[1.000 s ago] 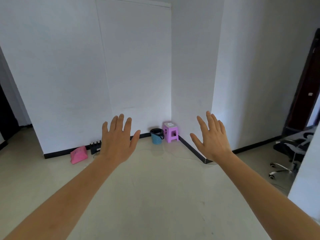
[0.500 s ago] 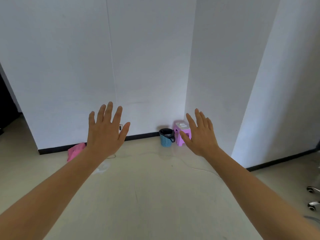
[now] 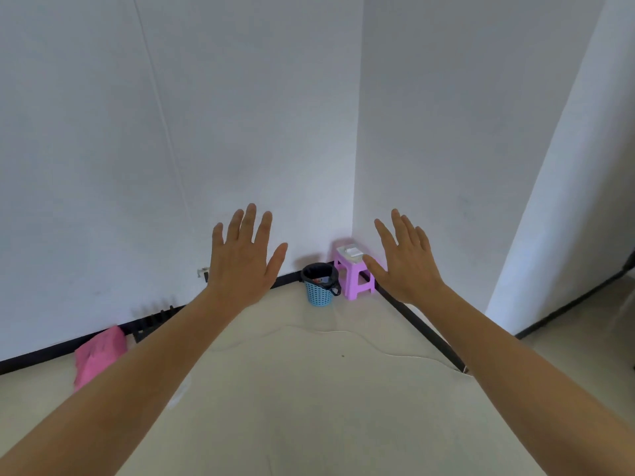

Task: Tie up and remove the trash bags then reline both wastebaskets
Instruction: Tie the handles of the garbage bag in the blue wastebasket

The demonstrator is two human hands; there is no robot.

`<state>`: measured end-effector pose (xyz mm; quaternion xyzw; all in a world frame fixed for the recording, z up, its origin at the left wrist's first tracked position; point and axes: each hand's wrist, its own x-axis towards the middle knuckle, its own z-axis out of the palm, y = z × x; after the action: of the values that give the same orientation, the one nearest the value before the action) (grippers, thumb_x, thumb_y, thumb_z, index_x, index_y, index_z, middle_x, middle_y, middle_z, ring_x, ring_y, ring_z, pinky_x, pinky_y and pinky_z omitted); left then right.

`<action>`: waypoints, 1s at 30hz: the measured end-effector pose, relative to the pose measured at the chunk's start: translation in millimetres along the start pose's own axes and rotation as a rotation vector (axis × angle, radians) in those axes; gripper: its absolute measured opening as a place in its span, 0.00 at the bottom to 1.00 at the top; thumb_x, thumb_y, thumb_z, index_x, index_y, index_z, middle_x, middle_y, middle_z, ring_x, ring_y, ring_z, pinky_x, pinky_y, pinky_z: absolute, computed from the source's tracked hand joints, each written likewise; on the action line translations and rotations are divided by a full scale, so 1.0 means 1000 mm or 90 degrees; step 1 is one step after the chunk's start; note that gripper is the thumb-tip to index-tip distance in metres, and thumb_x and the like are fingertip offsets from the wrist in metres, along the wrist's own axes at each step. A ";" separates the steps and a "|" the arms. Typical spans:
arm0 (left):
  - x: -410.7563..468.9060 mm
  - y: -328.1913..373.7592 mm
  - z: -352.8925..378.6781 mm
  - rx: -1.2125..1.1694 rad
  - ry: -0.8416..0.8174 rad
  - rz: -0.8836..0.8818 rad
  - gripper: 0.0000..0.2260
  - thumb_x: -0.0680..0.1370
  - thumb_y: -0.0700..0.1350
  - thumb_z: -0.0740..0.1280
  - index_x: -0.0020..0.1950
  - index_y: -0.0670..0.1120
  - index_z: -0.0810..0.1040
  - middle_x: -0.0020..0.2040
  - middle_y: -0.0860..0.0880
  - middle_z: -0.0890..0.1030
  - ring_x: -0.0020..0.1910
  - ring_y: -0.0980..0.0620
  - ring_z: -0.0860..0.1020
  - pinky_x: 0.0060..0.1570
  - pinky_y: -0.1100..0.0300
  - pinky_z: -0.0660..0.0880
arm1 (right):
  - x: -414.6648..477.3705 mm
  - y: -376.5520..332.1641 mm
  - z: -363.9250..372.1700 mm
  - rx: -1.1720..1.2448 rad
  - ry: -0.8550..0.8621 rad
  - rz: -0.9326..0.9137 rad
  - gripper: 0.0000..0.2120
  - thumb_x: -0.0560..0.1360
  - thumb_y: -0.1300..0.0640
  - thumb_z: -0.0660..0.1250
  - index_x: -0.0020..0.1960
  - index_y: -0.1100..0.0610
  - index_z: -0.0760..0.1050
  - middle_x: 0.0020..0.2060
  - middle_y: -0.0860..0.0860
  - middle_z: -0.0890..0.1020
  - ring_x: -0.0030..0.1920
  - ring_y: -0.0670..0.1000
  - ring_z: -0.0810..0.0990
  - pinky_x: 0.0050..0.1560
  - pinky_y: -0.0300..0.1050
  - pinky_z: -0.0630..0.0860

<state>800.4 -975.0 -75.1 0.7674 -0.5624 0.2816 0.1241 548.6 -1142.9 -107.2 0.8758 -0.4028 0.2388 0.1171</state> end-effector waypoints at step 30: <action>0.577 -0.131 0.570 -0.110 -0.234 0.046 0.31 0.82 0.61 0.42 0.80 0.47 0.59 0.79 0.41 0.61 0.75 0.40 0.65 0.70 0.42 0.66 | 0.596 0.127 0.513 0.012 -0.276 0.055 0.45 0.75 0.30 0.32 0.79 0.56 0.59 0.77 0.62 0.61 0.77 0.64 0.62 0.75 0.62 0.57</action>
<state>1209.5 -1677.8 -191.2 0.7715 -0.6251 0.0916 0.0747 952.6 -1816.7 -240.4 0.8895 -0.4537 0.0537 0.0092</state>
